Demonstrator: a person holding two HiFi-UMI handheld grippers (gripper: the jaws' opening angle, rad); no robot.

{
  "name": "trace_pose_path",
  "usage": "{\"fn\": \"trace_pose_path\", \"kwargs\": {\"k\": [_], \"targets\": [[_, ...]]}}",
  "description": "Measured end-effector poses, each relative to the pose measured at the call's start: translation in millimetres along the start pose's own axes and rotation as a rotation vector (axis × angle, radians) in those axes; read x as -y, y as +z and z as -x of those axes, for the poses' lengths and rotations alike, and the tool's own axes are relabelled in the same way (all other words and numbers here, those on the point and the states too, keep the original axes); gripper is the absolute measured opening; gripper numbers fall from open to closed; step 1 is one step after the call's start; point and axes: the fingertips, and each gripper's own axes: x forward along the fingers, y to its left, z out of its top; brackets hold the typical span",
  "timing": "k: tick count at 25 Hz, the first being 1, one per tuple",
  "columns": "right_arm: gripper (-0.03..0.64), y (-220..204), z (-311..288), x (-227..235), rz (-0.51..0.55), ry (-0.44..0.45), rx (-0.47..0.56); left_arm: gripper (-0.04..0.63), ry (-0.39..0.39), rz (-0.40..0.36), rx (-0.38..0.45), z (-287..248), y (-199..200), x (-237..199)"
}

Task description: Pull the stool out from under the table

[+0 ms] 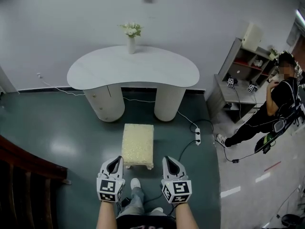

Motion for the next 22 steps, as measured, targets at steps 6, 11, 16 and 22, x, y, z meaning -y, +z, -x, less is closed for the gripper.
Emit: {"fn": "trace_pose_path", "kwargs": {"k": [6,11,16,22], "targets": [[0.061,30.7,7.1,4.4,0.020,0.000,0.038,0.012,-0.006,-0.025,0.040,4.4,30.8,5.0],[0.061,43.8,19.2,7.6,0.040,0.000,0.059,0.012,-0.002,-0.076,0.061,9.0,50.5,12.6],[0.061,56.3,26.2,9.6,0.058,0.003,0.078,0.012,-0.009,-0.102,0.074,13.4,62.0,16.9],[0.061,69.9,31.1,7.0,0.081,0.007,0.096,0.012,-0.004,-0.104,0.091,19.1,73.7,15.8]]}}
